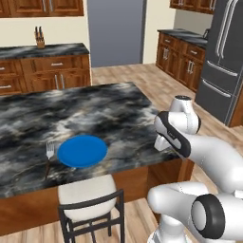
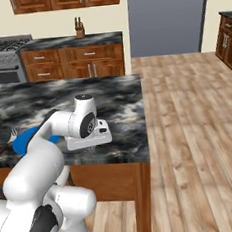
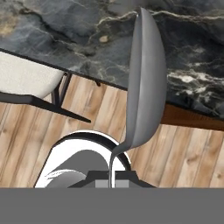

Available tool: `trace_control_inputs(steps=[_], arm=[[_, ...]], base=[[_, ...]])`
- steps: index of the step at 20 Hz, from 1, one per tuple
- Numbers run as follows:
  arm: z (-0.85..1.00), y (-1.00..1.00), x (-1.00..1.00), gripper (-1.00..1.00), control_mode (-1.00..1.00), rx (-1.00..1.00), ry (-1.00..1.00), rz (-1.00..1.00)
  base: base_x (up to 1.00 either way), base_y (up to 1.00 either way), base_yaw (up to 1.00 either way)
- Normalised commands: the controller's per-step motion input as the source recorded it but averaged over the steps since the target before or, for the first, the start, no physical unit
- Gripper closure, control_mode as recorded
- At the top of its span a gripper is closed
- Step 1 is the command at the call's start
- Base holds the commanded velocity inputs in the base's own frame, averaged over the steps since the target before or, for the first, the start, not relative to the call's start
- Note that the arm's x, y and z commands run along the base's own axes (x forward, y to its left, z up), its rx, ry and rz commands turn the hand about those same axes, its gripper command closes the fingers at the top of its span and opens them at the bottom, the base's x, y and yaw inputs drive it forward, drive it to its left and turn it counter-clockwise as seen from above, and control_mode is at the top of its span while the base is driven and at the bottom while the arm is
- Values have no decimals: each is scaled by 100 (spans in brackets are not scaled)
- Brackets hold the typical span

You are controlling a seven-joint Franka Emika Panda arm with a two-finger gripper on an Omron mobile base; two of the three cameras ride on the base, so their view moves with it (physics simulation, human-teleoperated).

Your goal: Take the fork and place it on the left side of the plate. Then take the spoon and place it on the right side of the plate. Make sure they're directly next to the plate.

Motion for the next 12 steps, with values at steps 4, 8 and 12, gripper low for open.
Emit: trace_control_inputs(steps=[4,8,12], arm=[[0,0,0,100,100,0,0,0],[0,0,0,100,100,0,0,0],[0,0,0,100,100,0,0,0]], base=[[82,0,27],[10,0,1],[0,0,0]])
